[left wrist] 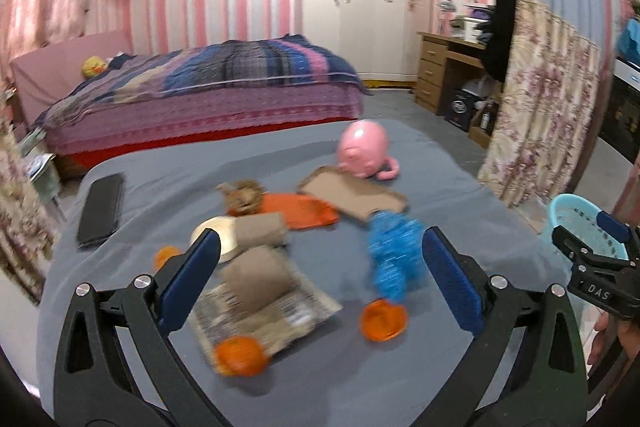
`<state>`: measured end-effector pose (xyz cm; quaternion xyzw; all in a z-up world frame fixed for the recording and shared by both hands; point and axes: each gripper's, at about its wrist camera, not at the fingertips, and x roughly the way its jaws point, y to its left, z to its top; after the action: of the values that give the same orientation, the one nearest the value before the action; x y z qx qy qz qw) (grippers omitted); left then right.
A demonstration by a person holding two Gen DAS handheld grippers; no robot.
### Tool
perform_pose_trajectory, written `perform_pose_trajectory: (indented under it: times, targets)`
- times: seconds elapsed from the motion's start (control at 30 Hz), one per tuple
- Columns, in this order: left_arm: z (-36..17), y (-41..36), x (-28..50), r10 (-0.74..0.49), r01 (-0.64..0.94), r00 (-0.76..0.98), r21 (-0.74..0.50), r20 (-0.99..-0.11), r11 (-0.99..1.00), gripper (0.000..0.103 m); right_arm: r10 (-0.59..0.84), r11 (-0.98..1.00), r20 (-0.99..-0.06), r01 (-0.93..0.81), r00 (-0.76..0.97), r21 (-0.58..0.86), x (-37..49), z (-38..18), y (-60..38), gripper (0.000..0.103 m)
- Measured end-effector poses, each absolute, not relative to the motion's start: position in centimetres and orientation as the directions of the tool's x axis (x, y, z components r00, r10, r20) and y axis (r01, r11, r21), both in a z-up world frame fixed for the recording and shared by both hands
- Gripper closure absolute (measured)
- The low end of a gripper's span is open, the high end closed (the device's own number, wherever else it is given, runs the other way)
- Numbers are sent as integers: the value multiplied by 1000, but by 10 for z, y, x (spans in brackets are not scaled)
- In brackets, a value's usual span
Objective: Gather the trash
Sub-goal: 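Move both open tools back over the table, then grasp the orange peel beside the snack wrapper with the left tool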
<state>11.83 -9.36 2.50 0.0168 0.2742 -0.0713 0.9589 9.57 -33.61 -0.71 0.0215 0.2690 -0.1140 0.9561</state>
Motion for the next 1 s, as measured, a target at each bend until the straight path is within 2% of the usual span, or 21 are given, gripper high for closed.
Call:
perform_pose_trajectory:
  times: [0.2, 0.47, 0.67, 1.0]
  targets:
    - [7, -48, 116, -68, 75, 826, -10, -560, 997, 6, -177, 978, -503, 208, 846, 6, 99, -6, -310, 5]
    - [-13, -26, 115, -17, 16, 818, -8, -575, 1000, 6, -169, 983, -491, 181, 855, -24, 99, -25, -297, 5]
    - [-29, -14, 112, -34, 0, 816, -59, -577, 998, 6, -170, 982, -493, 189, 853, -12, 99, -31, -297, 5]
    - [-62, -25, 101, -36, 24, 793, -27, -608, 999, 6, -158, 986, -487, 165, 859, -29, 103, -36, -290, 5]
